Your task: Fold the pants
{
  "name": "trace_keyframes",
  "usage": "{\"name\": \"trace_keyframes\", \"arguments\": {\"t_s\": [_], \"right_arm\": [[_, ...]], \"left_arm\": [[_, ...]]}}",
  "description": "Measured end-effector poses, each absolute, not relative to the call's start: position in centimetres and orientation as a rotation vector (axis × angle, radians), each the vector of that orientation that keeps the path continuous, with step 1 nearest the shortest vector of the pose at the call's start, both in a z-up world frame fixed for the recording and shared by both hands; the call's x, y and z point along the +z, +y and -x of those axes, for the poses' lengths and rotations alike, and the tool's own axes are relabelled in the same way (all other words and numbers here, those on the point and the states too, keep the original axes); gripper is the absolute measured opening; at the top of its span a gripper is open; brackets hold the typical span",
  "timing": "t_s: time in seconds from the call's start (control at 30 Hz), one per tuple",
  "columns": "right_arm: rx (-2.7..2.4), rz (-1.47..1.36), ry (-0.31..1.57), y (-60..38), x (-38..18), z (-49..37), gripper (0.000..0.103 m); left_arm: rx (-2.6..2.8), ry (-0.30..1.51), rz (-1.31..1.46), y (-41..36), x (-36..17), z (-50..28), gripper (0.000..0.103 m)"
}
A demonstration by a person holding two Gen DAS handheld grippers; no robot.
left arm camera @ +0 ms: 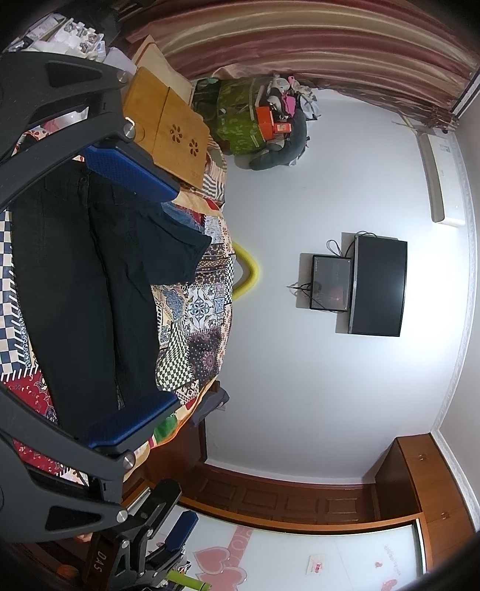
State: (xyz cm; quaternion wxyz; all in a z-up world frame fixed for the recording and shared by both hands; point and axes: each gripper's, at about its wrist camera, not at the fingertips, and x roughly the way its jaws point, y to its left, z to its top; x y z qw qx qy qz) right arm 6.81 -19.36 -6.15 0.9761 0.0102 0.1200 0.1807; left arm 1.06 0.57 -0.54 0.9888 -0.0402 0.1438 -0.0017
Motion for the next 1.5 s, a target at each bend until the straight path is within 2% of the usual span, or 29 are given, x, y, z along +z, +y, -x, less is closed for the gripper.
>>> {"name": "trace_keyframes", "arguments": {"t_s": [0.23, 0.5, 0.73, 0.97, 1.17, 1.3, 1.33, 1.5], "right_arm": [[0.363, 0.013, 0.261, -18.6, -6.8, -9.3, 0.103], [0.343, 0.075, 0.313, -17.3, -9.8, -15.6, 0.103], [0.369, 0.114, 0.434, -17.2, -12.9, -22.7, 0.103], [0.409, 0.189, 0.584, -16.7, -16.0, -29.7, 0.103], [0.487, 0.218, 0.764, -15.4, -19.9, -34.9, 0.101], [0.525, 0.237, 0.837, -14.3, -21.8, -37.9, 0.1], [0.53, 0.238, 0.848, -14.2, -22.1, -38.7, 0.098], [0.541, 0.274, 0.919, -13.1, -24.8, -41.6, 0.086]], "left_arm": [[0.023, 0.318, 0.085, 2.2, -1.4, -4.8, 0.103], [0.101, 0.406, 0.121, 7.5, -3.8, -12.8, 0.103], [0.172, 0.619, 0.134, 14.3, -8.2, -22.2, 0.103], [0.235, 0.826, 0.164, 21.1, -15.4, -29.2, 0.103], [0.268, 1.016, 0.225, 25.8, -22.4, -33.7, 0.088], [0.276, 1.132, 0.317, 28.3, -27.1, -35.7, 0.072], [0.273, 1.16, 0.338, 28.8, -28.3, -36.1, 0.067], [0.258, 1.255, 0.379, 29.3, -32.3, -37.4, 0.06]]}}
